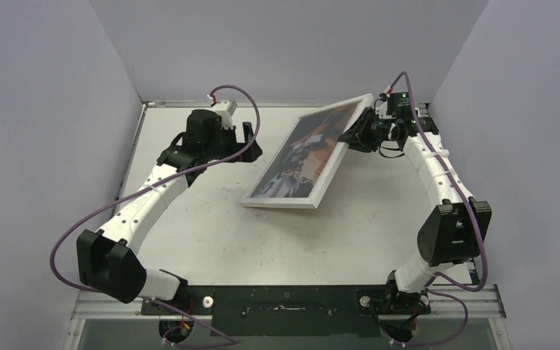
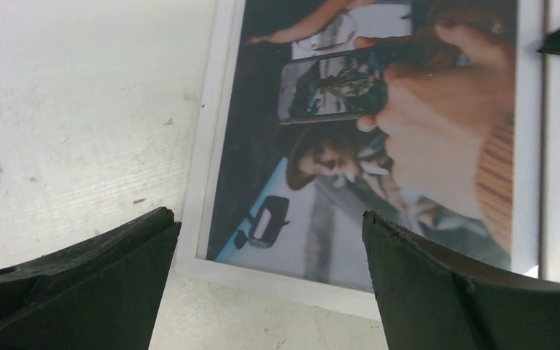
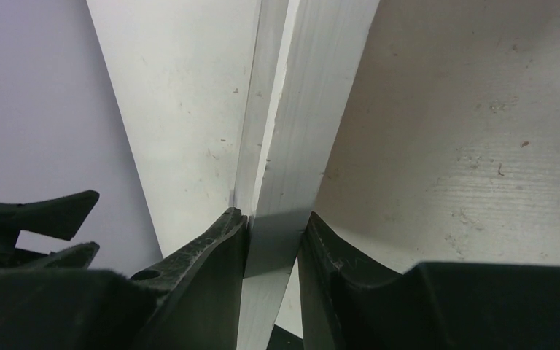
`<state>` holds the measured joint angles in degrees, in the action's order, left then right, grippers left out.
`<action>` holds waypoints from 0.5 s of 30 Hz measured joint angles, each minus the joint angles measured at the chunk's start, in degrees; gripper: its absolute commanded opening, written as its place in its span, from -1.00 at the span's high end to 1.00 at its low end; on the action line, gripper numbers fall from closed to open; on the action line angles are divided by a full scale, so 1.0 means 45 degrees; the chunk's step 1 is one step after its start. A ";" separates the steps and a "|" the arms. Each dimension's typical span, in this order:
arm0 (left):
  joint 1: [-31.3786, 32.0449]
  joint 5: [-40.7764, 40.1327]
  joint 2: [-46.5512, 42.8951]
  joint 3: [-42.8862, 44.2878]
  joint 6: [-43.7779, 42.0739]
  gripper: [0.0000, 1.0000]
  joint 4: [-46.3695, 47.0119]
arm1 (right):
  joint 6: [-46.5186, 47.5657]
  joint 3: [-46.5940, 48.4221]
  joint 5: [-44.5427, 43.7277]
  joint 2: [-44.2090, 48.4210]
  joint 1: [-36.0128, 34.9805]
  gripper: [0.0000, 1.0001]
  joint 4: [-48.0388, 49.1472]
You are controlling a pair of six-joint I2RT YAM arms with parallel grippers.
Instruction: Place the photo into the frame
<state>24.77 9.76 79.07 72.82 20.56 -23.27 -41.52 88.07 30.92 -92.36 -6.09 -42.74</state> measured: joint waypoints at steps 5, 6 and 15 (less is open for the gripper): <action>-0.1049 -0.0024 0.0350 -0.0981 0.0471 -0.94 -0.0330 | 0.0748 -0.0947 0.1132 0.0000 0.0345 0.62 0.0588; -0.1219 -0.0034 0.0413 -0.1253 0.0525 -0.94 -0.0340 | 0.0850 -0.1127 0.1418 0.0000 0.0369 0.63 0.0777; -0.2307 -0.0243 0.1224 -0.2880 0.0568 -0.94 -0.0306 | 0.1190 -0.2691 0.3706 -0.0296 0.0340 0.64 0.3167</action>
<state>14.39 8.67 84.58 59.86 23.11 -24.64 -36.16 75.96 47.59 -93.69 -4.56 -28.49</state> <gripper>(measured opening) 0.971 0.288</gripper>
